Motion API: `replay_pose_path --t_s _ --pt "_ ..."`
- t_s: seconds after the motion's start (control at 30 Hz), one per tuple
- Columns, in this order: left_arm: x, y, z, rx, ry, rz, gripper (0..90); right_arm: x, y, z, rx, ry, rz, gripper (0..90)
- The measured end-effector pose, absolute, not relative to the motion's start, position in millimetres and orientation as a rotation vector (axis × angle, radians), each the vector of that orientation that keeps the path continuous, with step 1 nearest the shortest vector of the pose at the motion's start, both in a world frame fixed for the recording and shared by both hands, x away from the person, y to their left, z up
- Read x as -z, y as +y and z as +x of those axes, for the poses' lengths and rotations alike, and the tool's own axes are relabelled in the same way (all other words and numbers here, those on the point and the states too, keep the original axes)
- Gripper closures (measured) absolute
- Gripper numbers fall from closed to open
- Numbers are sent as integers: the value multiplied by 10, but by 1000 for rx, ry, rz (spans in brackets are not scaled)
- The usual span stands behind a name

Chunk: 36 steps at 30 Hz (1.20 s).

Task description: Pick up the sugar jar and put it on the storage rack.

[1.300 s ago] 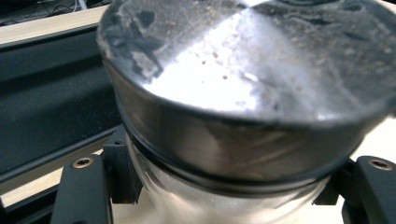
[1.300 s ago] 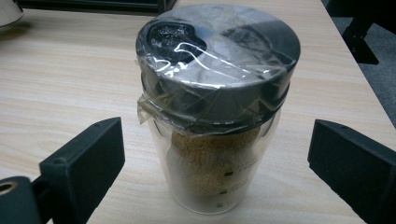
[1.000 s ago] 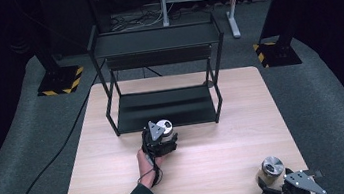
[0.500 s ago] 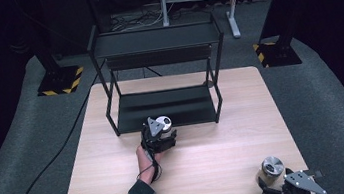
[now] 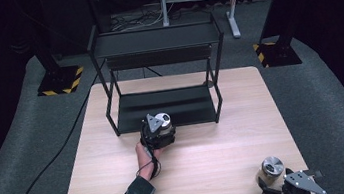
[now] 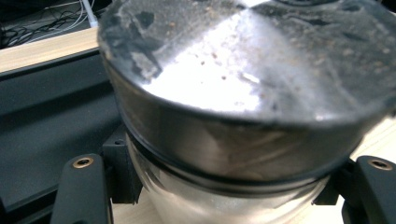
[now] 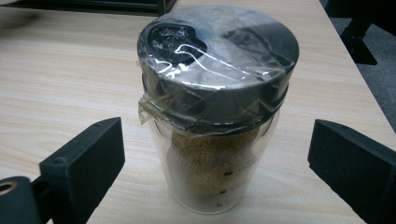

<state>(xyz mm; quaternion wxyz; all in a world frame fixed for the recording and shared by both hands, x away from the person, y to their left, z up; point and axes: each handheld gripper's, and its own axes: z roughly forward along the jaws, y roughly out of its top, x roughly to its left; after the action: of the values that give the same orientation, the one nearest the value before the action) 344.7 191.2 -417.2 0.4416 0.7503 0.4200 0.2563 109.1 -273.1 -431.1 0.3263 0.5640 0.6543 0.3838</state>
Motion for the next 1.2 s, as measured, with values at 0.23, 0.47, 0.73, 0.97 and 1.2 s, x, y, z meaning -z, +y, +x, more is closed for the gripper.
replay_pose_path --t_s 0.23,0.47,0.73,0.97,1.2 --pt "4159 1907 3462 -638 1041 1861 297 4306 -2730 1083 -1007 1713 1474 27" --pt "4136 1886 3500 -644 1035 1866 297 4305 -2729 1081 -1007 1713 1473 27" --pt "4110 1869 3544 -650 1032 1864 297 4304 -2732 1077 -1007 1710 1474 27" --pt "4090 1849 3583 -651 1024 1866 297 4300 -2733 1078 -1005 1712 1473 27" --pt "4060 1828 3645 -660 1021 1871 297 4303 -2730 1078 -1006 1711 1473 27"
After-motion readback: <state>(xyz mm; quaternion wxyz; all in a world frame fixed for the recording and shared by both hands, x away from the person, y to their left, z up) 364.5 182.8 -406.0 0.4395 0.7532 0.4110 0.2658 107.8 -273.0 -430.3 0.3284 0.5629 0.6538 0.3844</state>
